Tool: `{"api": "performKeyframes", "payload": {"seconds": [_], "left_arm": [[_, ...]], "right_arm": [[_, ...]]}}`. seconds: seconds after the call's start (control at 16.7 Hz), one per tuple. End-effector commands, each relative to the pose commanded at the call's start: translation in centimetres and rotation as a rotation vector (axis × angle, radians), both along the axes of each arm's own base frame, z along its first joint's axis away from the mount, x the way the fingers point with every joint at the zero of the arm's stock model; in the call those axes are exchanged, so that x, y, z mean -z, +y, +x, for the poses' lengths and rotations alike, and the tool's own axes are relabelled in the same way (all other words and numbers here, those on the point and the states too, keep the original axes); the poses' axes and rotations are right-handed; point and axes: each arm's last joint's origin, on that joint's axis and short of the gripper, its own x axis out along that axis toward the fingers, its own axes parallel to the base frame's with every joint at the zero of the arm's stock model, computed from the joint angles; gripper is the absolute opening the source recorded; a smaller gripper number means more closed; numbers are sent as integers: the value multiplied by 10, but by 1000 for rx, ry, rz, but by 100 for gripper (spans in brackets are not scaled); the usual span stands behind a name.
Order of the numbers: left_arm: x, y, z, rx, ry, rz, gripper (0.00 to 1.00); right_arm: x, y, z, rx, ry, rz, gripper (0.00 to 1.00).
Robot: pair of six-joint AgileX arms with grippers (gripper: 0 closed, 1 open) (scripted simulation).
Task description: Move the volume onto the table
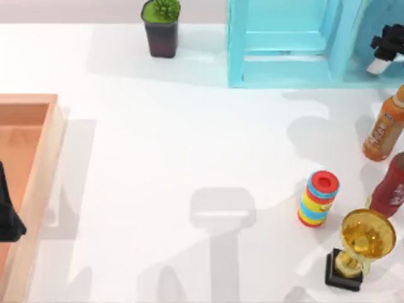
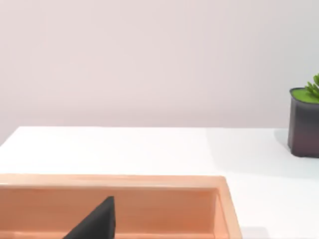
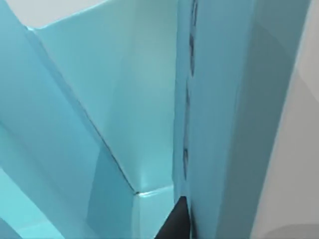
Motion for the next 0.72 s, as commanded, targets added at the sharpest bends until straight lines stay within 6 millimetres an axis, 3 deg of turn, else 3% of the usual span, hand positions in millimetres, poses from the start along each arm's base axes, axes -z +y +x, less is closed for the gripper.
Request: {"api": "performKeyframes", "payload": {"seconds": [0.18, 0.36, 0.54, 0.72], "left_arm": [[0, 0, 0, 0, 0, 0, 100], [0, 0, 0, 0, 0, 0, 100], [0, 0, 0, 0, 0, 0, 100], [0, 0, 0, 0, 0, 0, 100]], "right_arm": [[-17, -1, -6, -1, 9, -4, 0], [-47, -5, -31, 9, 68, -3, 0], [-114, -5, -64, 9, 3, -7, 0], [-185, 2, -114, -16, -97, -3, 0]]}}
